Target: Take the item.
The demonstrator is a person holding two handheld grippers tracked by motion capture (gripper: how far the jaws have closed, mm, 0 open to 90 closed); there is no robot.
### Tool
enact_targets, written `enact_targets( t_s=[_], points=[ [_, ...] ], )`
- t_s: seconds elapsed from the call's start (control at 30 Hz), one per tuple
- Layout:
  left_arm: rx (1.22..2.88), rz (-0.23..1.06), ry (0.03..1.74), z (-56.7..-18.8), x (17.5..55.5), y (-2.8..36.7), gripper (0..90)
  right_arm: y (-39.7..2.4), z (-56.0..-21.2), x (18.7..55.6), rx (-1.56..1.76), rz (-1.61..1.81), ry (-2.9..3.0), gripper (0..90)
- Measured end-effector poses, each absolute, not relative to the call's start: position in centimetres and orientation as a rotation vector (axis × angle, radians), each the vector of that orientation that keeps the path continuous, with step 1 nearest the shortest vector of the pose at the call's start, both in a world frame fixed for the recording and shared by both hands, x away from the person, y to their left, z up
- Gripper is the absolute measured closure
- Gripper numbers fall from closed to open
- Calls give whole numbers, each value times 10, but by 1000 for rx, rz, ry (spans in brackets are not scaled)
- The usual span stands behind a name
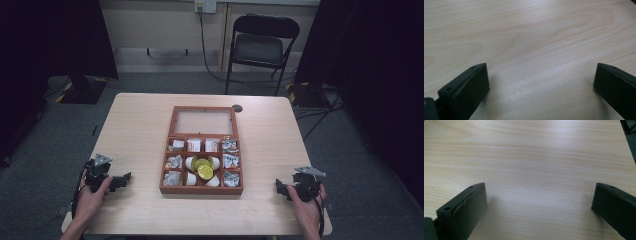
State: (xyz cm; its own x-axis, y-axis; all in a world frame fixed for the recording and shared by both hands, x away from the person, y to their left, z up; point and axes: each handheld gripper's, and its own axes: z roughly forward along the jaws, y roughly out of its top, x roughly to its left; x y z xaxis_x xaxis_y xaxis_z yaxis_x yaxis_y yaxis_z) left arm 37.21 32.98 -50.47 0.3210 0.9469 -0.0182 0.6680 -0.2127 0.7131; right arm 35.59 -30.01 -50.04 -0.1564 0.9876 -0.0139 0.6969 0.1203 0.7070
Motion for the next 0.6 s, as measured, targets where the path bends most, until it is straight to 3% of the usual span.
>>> enact_targets(
  t_s=[0.27,0.33,0.37,0.6],
  points=[
    [1966,574,1420,-505,372,330,0,-301,-500,356,1623,777,1919,6],
    [1963,575,1421,-505,372,330,0,-300,-499,356,1626,785,1919,47],
    [1963,575,1421,-505,372,330,0,-300,-497,356,1615,794,1922,129],
    [1966,575,1420,-505,372,330,0,-297,-494,354,1603,819,1934,145]
  ],
)
